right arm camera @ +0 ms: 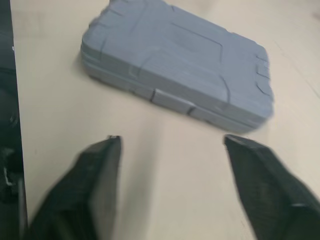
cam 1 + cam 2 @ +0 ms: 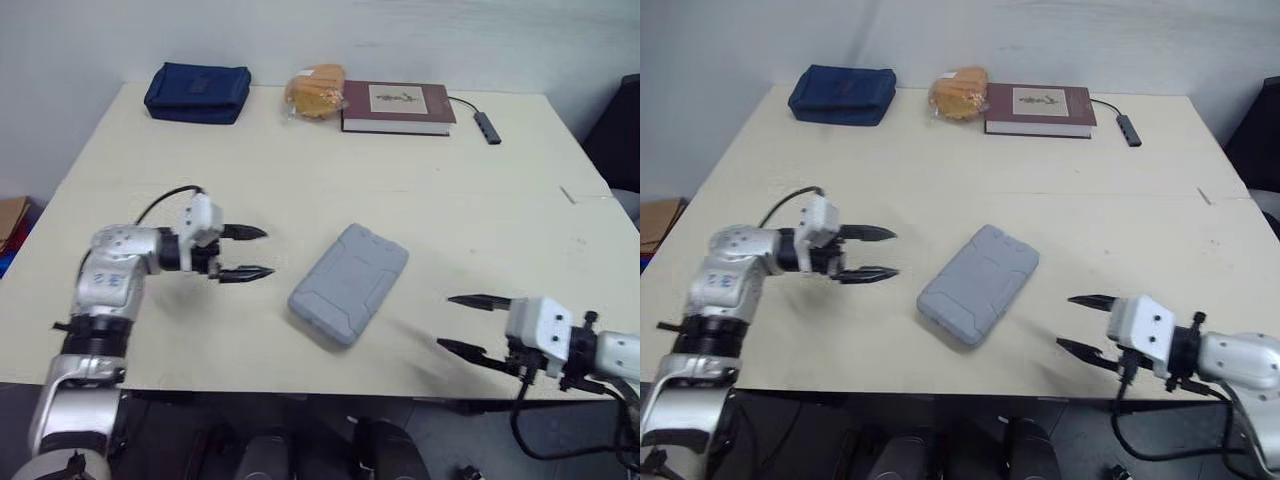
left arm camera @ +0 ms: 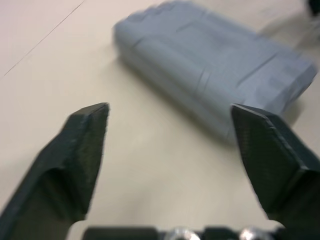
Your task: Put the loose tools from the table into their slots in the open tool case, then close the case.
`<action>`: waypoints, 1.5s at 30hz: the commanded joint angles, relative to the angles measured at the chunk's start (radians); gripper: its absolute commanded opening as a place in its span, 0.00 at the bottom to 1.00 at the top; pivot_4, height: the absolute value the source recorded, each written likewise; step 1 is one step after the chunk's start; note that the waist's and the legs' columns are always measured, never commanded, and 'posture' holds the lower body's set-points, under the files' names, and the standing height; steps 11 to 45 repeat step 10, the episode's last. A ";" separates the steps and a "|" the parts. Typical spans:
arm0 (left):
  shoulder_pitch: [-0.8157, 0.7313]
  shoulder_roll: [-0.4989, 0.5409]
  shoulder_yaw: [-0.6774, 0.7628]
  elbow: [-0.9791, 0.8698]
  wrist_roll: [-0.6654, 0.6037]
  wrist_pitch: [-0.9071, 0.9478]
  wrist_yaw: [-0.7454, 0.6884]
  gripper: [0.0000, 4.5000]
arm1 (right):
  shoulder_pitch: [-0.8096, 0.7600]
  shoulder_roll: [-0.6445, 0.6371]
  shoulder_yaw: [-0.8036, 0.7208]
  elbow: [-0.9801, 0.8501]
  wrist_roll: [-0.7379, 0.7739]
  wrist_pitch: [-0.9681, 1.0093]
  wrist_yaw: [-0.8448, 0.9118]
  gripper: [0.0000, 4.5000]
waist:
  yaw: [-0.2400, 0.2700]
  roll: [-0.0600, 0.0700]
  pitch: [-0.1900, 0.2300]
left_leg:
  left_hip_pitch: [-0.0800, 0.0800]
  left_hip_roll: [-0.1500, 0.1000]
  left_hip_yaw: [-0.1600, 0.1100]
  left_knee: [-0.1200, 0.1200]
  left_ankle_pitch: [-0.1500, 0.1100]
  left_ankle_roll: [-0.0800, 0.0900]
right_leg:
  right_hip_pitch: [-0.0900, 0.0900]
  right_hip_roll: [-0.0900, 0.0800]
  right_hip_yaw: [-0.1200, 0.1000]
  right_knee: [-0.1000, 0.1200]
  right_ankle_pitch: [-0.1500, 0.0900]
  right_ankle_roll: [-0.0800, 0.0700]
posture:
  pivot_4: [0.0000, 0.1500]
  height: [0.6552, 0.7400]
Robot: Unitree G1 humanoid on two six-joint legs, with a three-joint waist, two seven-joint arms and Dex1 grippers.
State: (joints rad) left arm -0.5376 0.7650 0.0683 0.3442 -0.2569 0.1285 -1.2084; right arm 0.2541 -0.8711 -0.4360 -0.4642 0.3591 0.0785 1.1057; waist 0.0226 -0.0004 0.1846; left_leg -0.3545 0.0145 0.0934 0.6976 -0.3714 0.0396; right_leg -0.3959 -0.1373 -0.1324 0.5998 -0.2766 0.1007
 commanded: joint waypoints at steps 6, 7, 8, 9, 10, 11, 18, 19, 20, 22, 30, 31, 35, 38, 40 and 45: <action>0.125 0.084 0.123 0.066 0.043 -0.131 0.149 1.00 | 0.034 -0.068 -0.170 0.162 -0.037 -0.134 0.062 0.99 | 0.008 0.002 0.001 | -0.001 0.000 0.000 -0.001 -0.002 -0.001 | 0.000 -0.002 -0.002 -0.004 0.000 0.000 | 1.00 1.00; 0.128 0.083 0.124 0.064 0.041 -0.133 0.156 1.00 | 0.029 -0.064 -0.167 0.170 -0.029 -0.135 0.060 0.99 | 0.007 0.002 0.001 | -0.001 0.000 0.000 -0.001 -0.002 -0.001 | -0.001 -0.002 -0.002 -0.004 0.000 0.000 | 1.00 1.00; 0.130 0.076 0.130 0.052 0.030 -0.120 0.168 1.00 | 0.025 -0.061 -0.159 0.184 -0.028 -0.144 0.060 0.99 | 0.005 0.003 0.002 | -0.001 0.000 0.000 -0.001 -0.002 -0.001 | -0.001 -0.002 -0.002 -0.004 0.000 0.000 | 1.00 1.00; 0.130 0.069 0.134 0.034 0.004 -0.104 0.157 1.00 | 0.013 -0.055 -0.149 0.199 -0.029 -0.151 0.050 0.99 | 0.003 0.003 0.002 | -0.001 0.000 0.000 -0.001 -0.002 0.000 | -0.001 -0.002 -0.002 -0.003 0.000 0.000 | 1.00 1.00; 0.131 0.063 0.136 0.021 -0.014 -0.093 0.148 1.00 | 0.005 -0.051 -0.143 0.211 -0.030 -0.159 0.045 0.99 | 0.003 0.003 0.002 | -0.001 0.000 0.000 -0.001 -0.003 0.000 | 0.000 -0.002 -0.002 -0.002 0.000 0.000 | 1.00 1.00; 0.131 0.063 0.136 0.021 -0.014 -0.093 0.148 1.00 | 0.005 -0.051 -0.143 0.211 -0.030 -0.159 0.045 0.99 | 0.003 0.003 0.002 | -0.001 0.000 0.000 -0.001 -0.003 0.000 | 0.000 -0.002 -0.002 -0.002 0.000 0.000 | 1.00 1.00; 0.131 0.063 0.136 0.021 -0.014 -0.093 0.148 1.00 | 0.005 -0.051 -0.143 0.211 -0.030 -0.159 0.045 0.99 | 0.003 0.003 0.002 | -0.001 0.000 0.000 -0.001 -0.003 0.000 | 0.000 -0.002 -0.002 -0.002 0.000 0.000 | 1.00 1.00; 0.131 0.063 0.136 0.021 -0.014 -0.093 0.148 1.00 | 0.005 -0.051 -0.143 0.211 -0.030 -0.159 0.045 0.99 | 0.003 0.003 0.002 | -0.001 0.000 0.000 -0.001 -0.003 0.000 | 0.000 -0.002 -0.002 -0.002 0.000 0.000 | 1.00 1.00; 0.131 0.063 0.136 0.021 -0.014 -0.093 0.148 1.00 | 0.005 -0.051 -0.143 0.211 -0.030 -0.159 0.045 0.99 | 0.003 0.003 0.002 | -0.001 0.000 0.000 -0.001 -0.003 0.000 | 0.000 -0.002 -0.002 -0.002 0.000 0.000 | 1.00 1.00; 0.131 0.063 0.136 0.021 -0.014 -0.093 0.148 1.00 | 0.005 -0.051 -0.143 0.211 -0.030 -0.159 0.045 0.99 | 0.003 0.003 0.002 | -0.001 0.000 0.000 -0.001 -0.003 0.000 | 0.000 -0.002 -0.002 -0.002 0.000 0.000 | 1.00 1.00; 0.131 0.063 0.136 0.021 -0.014 -0.093 0.148 1.00 | 0.005 -0.051 -0.143 0.211 -0.030 -0.159 0.045 0.99 | 0.003 0.003 0.002 | -0.001 0.000 0.000 -0.001 -0.003 0.000 | 0.000 -0.002 -0.002 -0.002 0.000 0.000 | 1.00 1.00; 0.131 0.063 0.136 0.021 -0.014 -0.093 0.148 1.00 | 0.005 -0.051 -0.143 0.211 -0.030 -0.159 0.045 0.99 | 0.003 0.003 0.002 | -0.001 0.000 0.000 -0.001 -0.003 0.000 | 0.000 -0.002 -0.002 -0.002 0.000 0.000 | 1.00 1.00; 0.131 0.063 0.136 0.021 -0.014 -0.093 0.148 1.00 | 0.005 -0.051 -0.143 0.211 -0.030 -0.159 0.045 0.99 | 0.003 0.003 0.002 | -0.001 0.000 0.000 -0.001 -0.003 0.000 | 0.000 -0.002 -0.002 -0.002 0.000 0.000 | 1.00 1.00; 0.131 0.063 0.136 0.021 -0.014 -0.093 0.148 1.00 | 0.005 -0.051 -0.143 0.211 -0.030 -0.159 0.045 0.99 | 0.003 0.003 0.002 | -0.001 0.000 0.000 -0.001 -0.003 0.000 | 0.000 -0.002 -0.002 -0.002 0.000 0.000 | 1.00 1.00; 0.131 0.063 0.136 0.021 -0.014 -0.093 0.148 1.00 | 0.005 -0.051 -0.143 0.211 -0.030 -0.159 0.045 0.99 | 0.003 0.003 0.002 | -0.001 0.000 0.000 -0.001 -0.003 0.000 | 0.000 -0.002 -0.002 -0.002 0.000 0.000 | 1.00 1.00; 0.131 0.063 0.136 0.021 -0.014 -0.093 0.148 1.00 | 0.005 -0.051 -0.143 0.211 -0.030 -0.159 0.045 0.99 | 0.003 0.003 0.002 | -0.001 0.000 0.000 -0.001 -0.003 0.000 | 0.000 -0.002 -0.002 -0.002 0.000 0.000 | 1.00 1.00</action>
